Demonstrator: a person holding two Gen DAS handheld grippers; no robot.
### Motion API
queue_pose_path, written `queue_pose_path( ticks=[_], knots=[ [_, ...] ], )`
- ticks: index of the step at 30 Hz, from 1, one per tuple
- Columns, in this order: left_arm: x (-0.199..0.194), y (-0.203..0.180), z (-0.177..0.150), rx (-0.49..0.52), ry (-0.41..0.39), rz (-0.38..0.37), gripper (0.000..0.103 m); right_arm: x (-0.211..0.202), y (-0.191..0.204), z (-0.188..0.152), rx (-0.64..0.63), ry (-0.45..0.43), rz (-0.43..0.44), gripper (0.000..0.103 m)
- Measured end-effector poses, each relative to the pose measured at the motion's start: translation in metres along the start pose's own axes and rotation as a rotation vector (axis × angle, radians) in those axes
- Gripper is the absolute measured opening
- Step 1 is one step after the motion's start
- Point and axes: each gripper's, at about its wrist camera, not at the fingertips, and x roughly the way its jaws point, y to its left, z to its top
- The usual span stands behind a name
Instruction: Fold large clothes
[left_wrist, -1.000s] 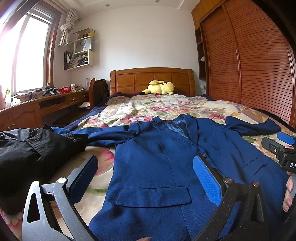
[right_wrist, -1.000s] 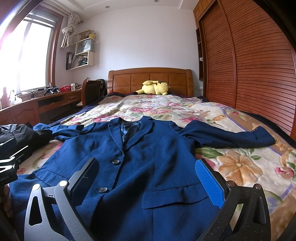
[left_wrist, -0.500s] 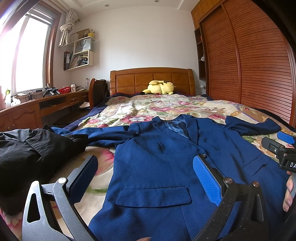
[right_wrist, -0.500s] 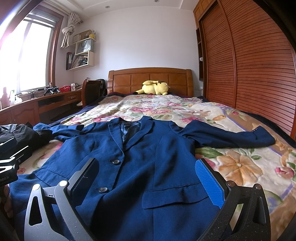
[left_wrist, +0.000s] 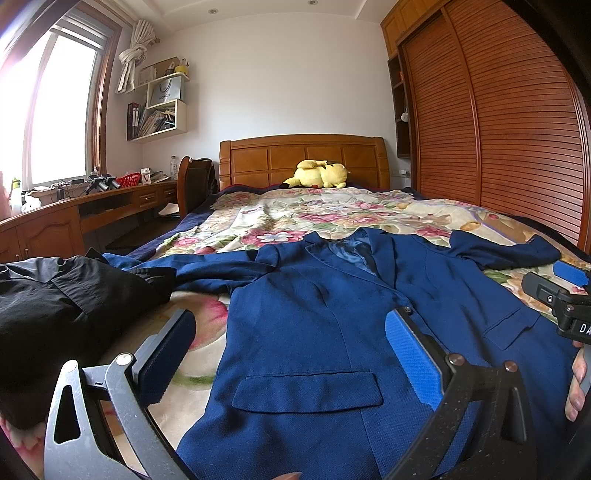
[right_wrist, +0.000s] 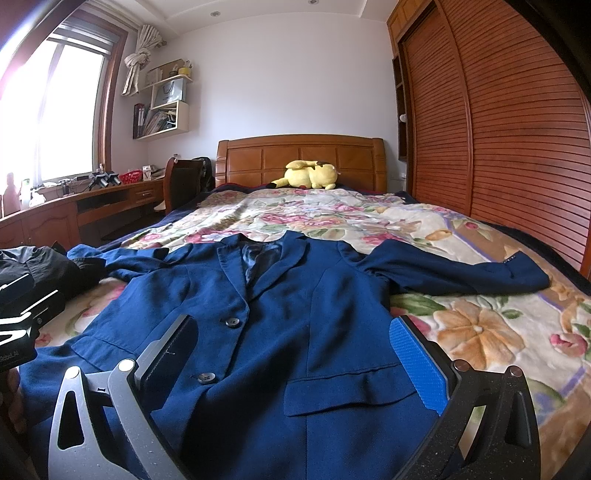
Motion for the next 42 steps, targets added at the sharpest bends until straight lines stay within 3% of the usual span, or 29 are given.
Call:
queue_pose_path(
  ticks=[5, 13, 21, 35, 42],
  knots=[
    [-0.009, 0.007, 0.009, -0.004, 0.018, -0.016, 0.103, -0.008, 0.004, 0.007, -0.009, -0.011, 0.035, 0.103],
    [0.003, 0.025, 0.023, 0.004, 0.113, 0.001, 0.103, -0.007, 0.003, 0.018, 0.034, 0.009, 0.138, 0.103],
    [0.027, 0.064, 0.034, -0.023, 0.175, 0.027, 0.103, 0.034, 0.024, 0.033, -0.017, 0.099, 0.238, 0.103],
    [0.098, 0.107, 0.066, 0.082, 0.297, 0.055, 0.103, 0.101, 0.061, 0.081, -0.133, 0.15, 0.338, 0.103],
    [0.154, 0.111, 0.076, 0.162, 0.386, 0.062, 0.1, 0.148, 0.064, 0.082, -0.156, 0.205, 0.382, 0.103]
  ],
)
